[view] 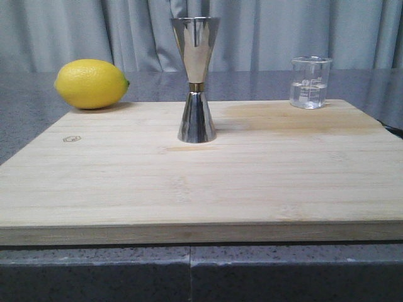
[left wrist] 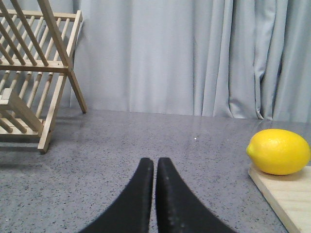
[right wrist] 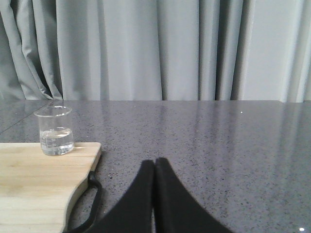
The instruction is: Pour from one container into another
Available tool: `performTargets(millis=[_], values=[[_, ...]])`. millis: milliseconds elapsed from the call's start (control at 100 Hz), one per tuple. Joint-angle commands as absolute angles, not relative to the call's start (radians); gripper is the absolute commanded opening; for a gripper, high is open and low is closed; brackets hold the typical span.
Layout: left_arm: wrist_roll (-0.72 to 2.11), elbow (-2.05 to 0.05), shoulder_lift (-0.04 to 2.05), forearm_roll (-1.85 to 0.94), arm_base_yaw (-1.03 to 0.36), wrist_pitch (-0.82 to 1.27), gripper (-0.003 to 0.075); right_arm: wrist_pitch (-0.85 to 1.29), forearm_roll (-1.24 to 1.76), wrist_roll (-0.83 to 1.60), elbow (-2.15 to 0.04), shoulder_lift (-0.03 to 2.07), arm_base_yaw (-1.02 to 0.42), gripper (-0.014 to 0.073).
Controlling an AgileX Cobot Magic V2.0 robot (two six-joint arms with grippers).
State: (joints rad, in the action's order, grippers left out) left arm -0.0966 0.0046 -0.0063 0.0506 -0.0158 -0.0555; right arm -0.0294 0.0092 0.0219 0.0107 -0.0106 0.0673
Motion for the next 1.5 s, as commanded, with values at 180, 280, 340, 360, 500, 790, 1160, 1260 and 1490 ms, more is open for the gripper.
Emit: performTargets(millis=[180, 280, 340, 360, 500, 790, 1160, 1260, 1490], values=[[-0.103, 0.033, -0.028, 0.042, -0.024, -0.136, -0.0019, -0.104, 0.000, 0.024, 0.022, -0.028, 0.072, -0.0072], [-0.103, 0.033, -0.028, 0.042, -0.024, -0.136, -0.0019, -0.104, 0.000, 0.024, 0.022, -0.028, 0.072, -0.0072], [-0.103, 0.033, -0.028, 0.042, -0.024, -0.136, -0.0019, -0.104, 0.000, 0.024, 0.022, -0.028, 0.072, -0.0072], [-0.103, 0.033, -0.028, 0.042, -0.024, -0.136, -0.0019, -0.104, 0.000, 0.024, 0.022, -0.028, 0.072, -0.0072], [-0.103, 0.033, -0.028, 0.042, -0.024, -0.138, -0.0019, -0.104, 0.000, 0.024, 0.022, -0.028, 0.072, -0.0072], [-0.103, 0.033, -0.028, 0.042, -0.024, -0.181, -0.0019, -0.137, 0.000, 0.024, 0.022, -0.028, 0.072, -0.0072], [-0.103, 0.033, -0.028, -0.083, -0.024, -0.181, -0.0019, -0.190, 0.005, 0.024, 0.022, -0.028, 0.072, -0.0072], [-0.103, 0.033, -0.028, -0.083, -0.024, -0.181, -0.0019, -0.218, 0.005, 0.024, 0.022, -0.028, 0.072, -0.0072], [-0.103, 0.033, -0.028, -0.083, -0.024, -0.181, -0.0019, -0.293, 0.042, 0.024, 0.022, -0.028, 0.072, -0.0072]])
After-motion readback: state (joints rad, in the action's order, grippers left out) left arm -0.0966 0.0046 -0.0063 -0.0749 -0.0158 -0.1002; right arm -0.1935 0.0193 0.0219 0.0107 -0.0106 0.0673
